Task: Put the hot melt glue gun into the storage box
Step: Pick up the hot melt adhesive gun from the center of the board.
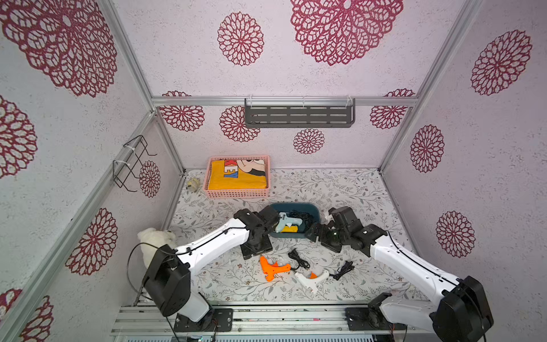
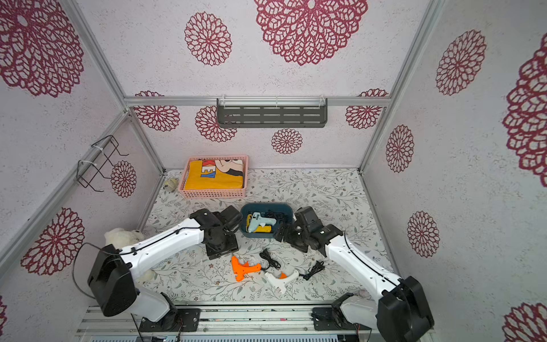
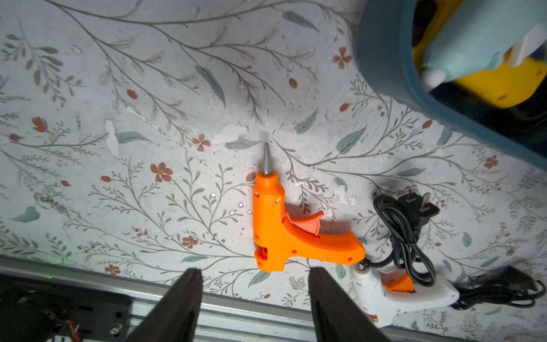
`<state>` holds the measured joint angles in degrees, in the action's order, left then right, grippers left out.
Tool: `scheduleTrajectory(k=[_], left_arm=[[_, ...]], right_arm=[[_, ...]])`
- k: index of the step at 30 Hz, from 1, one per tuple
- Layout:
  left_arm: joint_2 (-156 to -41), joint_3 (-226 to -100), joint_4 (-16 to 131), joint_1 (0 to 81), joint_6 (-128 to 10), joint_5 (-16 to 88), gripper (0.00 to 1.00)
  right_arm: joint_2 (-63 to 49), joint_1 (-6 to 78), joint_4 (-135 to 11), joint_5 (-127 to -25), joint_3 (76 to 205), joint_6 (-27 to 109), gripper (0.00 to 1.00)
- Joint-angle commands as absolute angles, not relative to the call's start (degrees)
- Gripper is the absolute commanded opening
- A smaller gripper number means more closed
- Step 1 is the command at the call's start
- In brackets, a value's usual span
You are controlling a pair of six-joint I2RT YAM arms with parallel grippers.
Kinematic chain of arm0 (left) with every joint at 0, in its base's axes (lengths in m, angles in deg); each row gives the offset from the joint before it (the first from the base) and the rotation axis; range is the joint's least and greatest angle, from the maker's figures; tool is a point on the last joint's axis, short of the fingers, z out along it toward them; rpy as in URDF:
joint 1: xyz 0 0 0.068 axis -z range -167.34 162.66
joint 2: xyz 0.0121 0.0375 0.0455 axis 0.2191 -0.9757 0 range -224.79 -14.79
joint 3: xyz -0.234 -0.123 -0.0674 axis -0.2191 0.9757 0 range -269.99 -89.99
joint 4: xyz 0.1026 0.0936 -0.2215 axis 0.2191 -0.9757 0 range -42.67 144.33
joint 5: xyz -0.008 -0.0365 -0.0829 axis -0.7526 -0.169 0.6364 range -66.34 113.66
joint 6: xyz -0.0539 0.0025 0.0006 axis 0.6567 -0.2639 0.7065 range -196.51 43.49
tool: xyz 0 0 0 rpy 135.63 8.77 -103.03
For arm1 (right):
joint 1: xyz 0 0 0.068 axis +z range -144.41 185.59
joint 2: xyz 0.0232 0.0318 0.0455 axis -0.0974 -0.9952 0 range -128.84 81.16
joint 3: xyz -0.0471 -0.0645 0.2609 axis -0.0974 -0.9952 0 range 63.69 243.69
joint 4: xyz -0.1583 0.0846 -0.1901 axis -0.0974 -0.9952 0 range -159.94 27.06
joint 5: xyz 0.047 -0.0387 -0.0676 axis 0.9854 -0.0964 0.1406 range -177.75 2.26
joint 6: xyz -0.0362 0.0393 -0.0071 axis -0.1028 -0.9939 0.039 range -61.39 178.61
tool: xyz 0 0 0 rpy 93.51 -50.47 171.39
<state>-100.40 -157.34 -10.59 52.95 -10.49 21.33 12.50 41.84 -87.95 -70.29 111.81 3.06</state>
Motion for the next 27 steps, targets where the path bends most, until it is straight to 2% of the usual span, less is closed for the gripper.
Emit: scheduleTrajectory(k=[1,5,9,17,27], left_arm=[[-96.1,-154.2,-9.9,48.2,-12.3,19.7,0.64],[-92.4,-153.4,-9.8,43.7,-14.5,18.5,0.64],[-90.3,-152.6,-9.4,42.2,-14.8,18.4,0.64],[-88.5,-150.7,-9.5,41.9,-14.3,18.4,0.64],[-87.3,-150.8,-11.4,39.9,-14.5,18.7,0.64]], right_arm=[[14.5,47.8,-82.0,-65.8,109.7,-18.2,0.91],[12.7,57.0,-70.6,-66.0,104.2,-34.8,0.90],[6.0,62.5,-65.0,-67.8,106.1,-42.7,0.89],[-5.1,64.0,-66.1,-68.6,111.3,-50.3,0.86],[-8.9,63.7,-76.2,-71.1,114.5,-54.2,0.65]])
